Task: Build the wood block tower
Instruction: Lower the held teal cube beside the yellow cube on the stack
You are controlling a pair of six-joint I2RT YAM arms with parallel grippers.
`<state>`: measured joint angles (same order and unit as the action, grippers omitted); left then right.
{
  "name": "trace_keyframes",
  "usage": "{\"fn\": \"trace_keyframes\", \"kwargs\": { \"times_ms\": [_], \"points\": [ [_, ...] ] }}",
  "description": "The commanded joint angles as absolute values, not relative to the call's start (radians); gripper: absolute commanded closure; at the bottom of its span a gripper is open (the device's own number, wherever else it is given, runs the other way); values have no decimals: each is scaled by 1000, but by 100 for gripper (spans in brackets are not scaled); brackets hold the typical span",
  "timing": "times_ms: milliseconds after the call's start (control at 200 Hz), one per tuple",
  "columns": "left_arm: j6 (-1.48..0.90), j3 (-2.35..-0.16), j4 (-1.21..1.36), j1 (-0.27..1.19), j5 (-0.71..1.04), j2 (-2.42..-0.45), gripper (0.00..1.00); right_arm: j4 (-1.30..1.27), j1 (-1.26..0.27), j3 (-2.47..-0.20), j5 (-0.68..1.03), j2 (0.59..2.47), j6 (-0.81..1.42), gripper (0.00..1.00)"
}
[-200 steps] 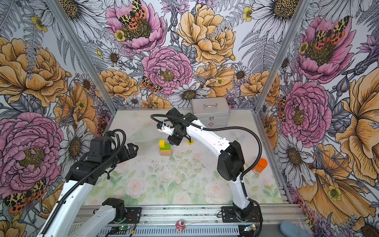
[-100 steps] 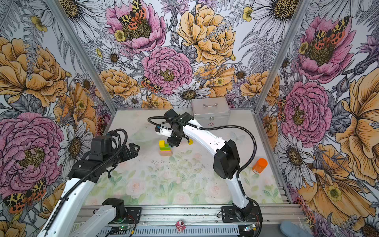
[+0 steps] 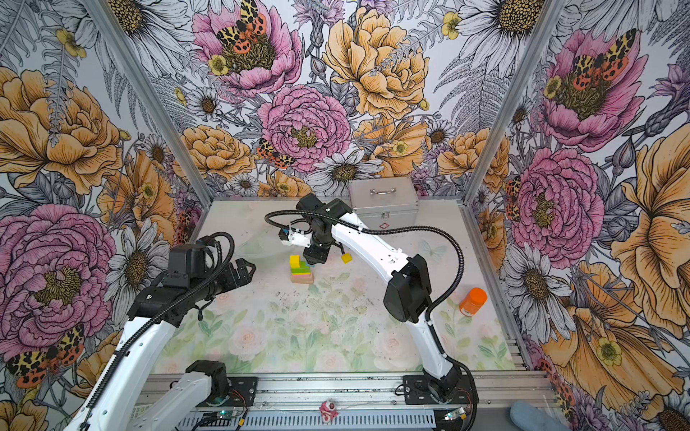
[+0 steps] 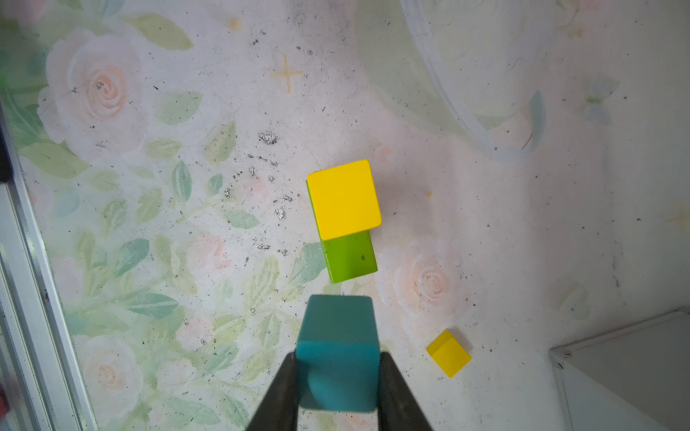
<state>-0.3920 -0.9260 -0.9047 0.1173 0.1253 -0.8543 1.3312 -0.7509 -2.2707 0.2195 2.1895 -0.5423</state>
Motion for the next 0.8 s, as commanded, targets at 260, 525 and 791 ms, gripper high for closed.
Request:
{"fn": "trace_keyframes", "kwargs": {
  "times_ms": [260,525,791],
  "points": [
    [-380,-933,-854,107,145,-895,1,1367,-739,-2341,302,2248,-613,78],
    [-387,-937,-839,106,159,-914,1,1365,-738,-2351,287,2275,-613,78],
    [-384,-940,-838,106,163,-910,1,1366,-738,-2373,273,2284,-615,77]
  ]
}}
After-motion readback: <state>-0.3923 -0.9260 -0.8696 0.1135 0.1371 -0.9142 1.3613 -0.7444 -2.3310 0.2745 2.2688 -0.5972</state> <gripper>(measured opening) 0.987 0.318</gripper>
